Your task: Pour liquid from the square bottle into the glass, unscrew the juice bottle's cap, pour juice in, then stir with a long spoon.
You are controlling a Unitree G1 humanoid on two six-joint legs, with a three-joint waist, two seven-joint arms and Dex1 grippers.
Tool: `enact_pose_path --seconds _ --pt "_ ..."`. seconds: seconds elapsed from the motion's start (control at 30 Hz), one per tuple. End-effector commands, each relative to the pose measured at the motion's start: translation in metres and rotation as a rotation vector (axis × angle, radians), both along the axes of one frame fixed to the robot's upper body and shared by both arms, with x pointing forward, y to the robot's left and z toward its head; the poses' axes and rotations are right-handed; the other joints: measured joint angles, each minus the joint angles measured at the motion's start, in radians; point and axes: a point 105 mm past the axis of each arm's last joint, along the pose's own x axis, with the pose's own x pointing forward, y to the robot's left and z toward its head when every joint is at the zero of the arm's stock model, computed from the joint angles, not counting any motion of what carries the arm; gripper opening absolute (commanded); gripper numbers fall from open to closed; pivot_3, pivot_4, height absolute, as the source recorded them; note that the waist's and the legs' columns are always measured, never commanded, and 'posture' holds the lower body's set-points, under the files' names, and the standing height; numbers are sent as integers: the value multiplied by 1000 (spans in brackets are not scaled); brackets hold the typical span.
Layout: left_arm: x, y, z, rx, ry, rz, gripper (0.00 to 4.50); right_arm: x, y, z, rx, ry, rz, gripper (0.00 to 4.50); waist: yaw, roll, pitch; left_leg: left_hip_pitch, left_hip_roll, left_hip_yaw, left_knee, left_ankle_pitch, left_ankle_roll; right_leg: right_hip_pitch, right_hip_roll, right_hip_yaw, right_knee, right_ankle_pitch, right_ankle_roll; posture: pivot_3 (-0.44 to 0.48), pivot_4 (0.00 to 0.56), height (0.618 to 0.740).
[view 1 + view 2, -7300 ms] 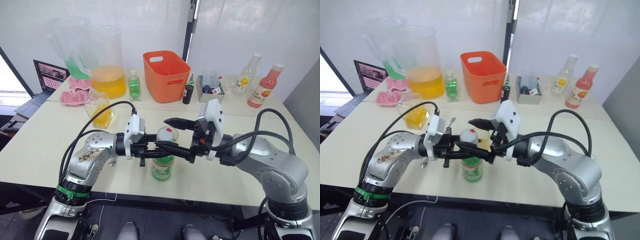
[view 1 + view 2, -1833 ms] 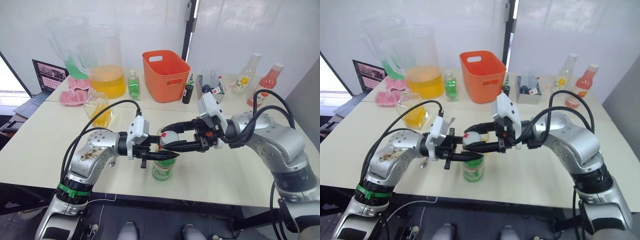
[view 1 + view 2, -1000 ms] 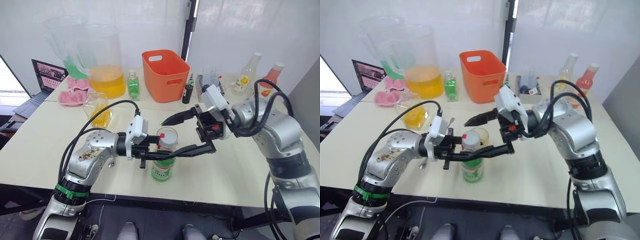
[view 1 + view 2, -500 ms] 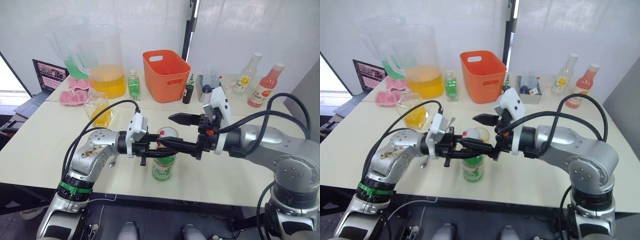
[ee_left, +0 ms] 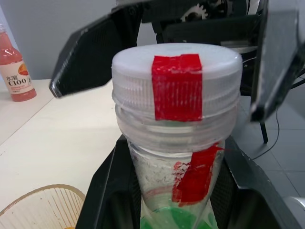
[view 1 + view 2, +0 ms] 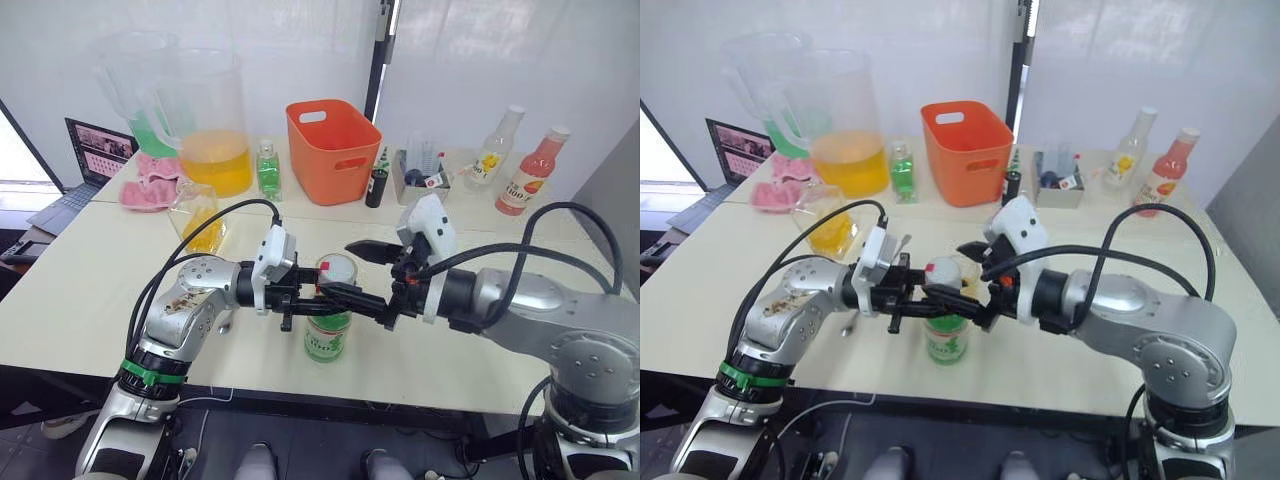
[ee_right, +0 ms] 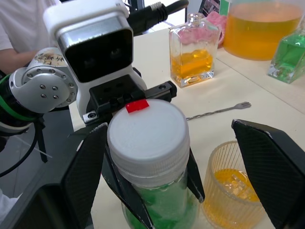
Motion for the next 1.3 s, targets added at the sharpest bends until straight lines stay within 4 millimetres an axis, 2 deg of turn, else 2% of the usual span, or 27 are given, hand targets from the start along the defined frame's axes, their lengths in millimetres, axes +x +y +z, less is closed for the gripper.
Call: enact_pose_path --seconds 0.03,0.13,0.17,0.57,0.63,0.73,1.3 --pt "-4 -5 -15 54 45 -26 1274 -7 3 10 29 -48 30 2853 0 0 0 0 0 0 0 0 0 0 0 0 0 0 0 0 150 740" --pt "-3 -5 -14 53 40 -18 1274 -8 5 10 31 -50 48 1863 -1 0 0 0 0 0 0 0 0 0 0 0 0 0 0 0 150 740" --pt "-3 -4 -14 53 38 -15 1274 -8 6 11 31 -52 54 1730 -2 0 0 0 0 0 0 0 0 0 0 0 0 0 0 0 150 740" --pt "-5 0 -14 52 35 23 1274 -7 12 16 41 -36 142 1726 -6 0 0 0 0 -1 0 0 0 0 0 0 0 0 0 0 150 740" --pt "-5 0 -14 51 35 26 1274 -7 13 17 47 -31 151 2794 -7 0 0 0 0 -1 0 0 0 -1 0 0 0 0 0 0 150 740" --pt "-5 0 -14 50 36 25 1273 -7 13 19 39 -43 153 3783 -6 0 0 0 0 -1 0 0 0 -1 0 0 0 0 0 0 150 740" --pt "-4 -2 -14 49 36 11 1273 -8 11 22 24 -90 152 3795 -5 0 0 -1 0 -1 0 0 0 -1 0 0 0 0 0 0 150 740"
